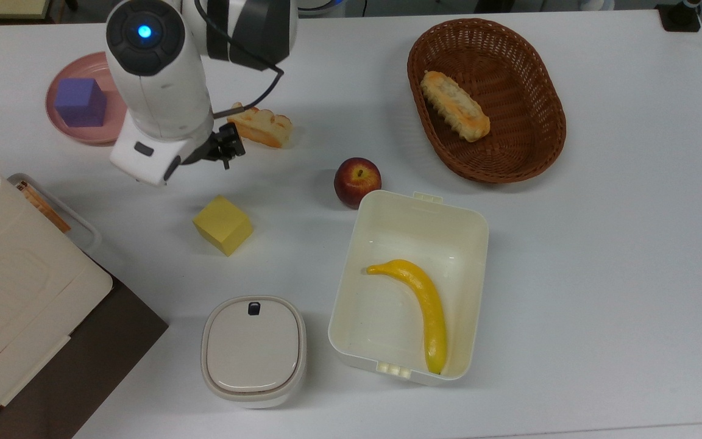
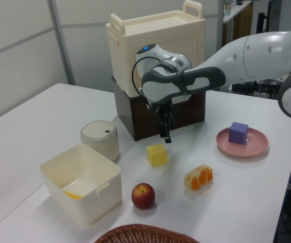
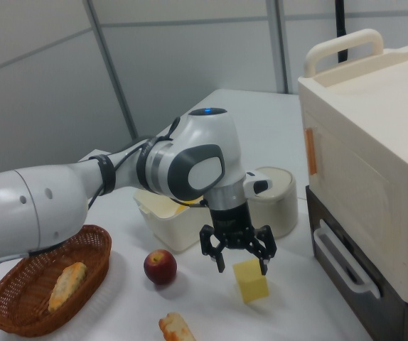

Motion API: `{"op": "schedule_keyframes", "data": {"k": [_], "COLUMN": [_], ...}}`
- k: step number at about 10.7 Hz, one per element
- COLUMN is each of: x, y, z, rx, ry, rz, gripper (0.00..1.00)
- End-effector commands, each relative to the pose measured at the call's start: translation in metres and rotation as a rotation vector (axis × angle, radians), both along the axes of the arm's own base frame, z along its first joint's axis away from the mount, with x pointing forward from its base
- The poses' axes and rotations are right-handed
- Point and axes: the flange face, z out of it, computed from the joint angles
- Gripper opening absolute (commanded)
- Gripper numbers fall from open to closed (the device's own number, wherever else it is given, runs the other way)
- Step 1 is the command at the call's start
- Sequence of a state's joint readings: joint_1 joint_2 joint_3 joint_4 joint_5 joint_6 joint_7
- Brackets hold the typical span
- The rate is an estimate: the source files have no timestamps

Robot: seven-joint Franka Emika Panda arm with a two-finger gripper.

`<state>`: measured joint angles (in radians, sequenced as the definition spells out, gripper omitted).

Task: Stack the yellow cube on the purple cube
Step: 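Close the gripper on the yellow cube and lift it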

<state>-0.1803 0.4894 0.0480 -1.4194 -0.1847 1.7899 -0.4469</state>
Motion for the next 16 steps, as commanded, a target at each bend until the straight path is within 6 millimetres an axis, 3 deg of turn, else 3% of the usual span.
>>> {"op": "schedule_keyframes", "data": {"k": [1,3,7,8,9,10,11,13,16], "x": [0.011,0.019,0.027,0.028,0.028,0.028,0.027,0.019,-0.011], "y": [0.009,0.025,0.031,0.039,0.045,0.045,0.045,0.042,0.03], "z": [-0.028,-0.041,-0.064,-0.063,-0.062,-0.059,-0.052,-0.024,0.022], "rx": [-0.021,-0.032,-0.025,-0.032,-0.038,-0.035,-0.029,-0.031,-0.042], "ry": [-0.013,-0.033,-0.055,-0.053,-0.054,-0.051,-0.058,-0.04,0.067], "rz": [0.141,0.199,0.218,0.237,0.243,0.238,0.232,0.209,0.158], "gripper": [1.0,1.0,1.0,0.85,0.43,0.13,0.0,0.0,0.0]}}
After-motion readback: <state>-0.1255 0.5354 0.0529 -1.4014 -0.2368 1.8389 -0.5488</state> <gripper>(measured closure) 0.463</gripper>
